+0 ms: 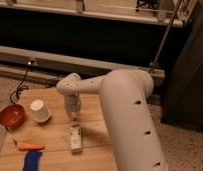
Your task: Stand the bottle upright
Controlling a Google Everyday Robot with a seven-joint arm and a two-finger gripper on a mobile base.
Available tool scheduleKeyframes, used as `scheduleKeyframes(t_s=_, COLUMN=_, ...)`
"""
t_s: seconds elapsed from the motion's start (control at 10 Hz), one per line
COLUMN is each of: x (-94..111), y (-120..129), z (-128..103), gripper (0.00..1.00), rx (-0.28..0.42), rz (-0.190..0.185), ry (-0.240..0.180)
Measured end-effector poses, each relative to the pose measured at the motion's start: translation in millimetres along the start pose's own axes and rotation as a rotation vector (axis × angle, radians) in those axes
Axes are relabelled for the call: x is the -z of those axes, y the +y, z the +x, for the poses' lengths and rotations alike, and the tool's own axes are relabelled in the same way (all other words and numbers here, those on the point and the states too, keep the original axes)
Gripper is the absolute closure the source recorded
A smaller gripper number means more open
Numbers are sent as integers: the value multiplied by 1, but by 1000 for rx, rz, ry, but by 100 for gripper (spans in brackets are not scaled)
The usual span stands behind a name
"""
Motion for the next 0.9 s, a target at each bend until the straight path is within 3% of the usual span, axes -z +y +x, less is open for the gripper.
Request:
scheduleKeyframes(t_s=0.4, x=9, y=2, z=4, gripper=70, rx=-1, rz=-9, ry=22)
scheduleKeyframes(t_s=0.9, x=42, y=4, z=15, gripper=70, rx=-2, rz=-36, ry=89)
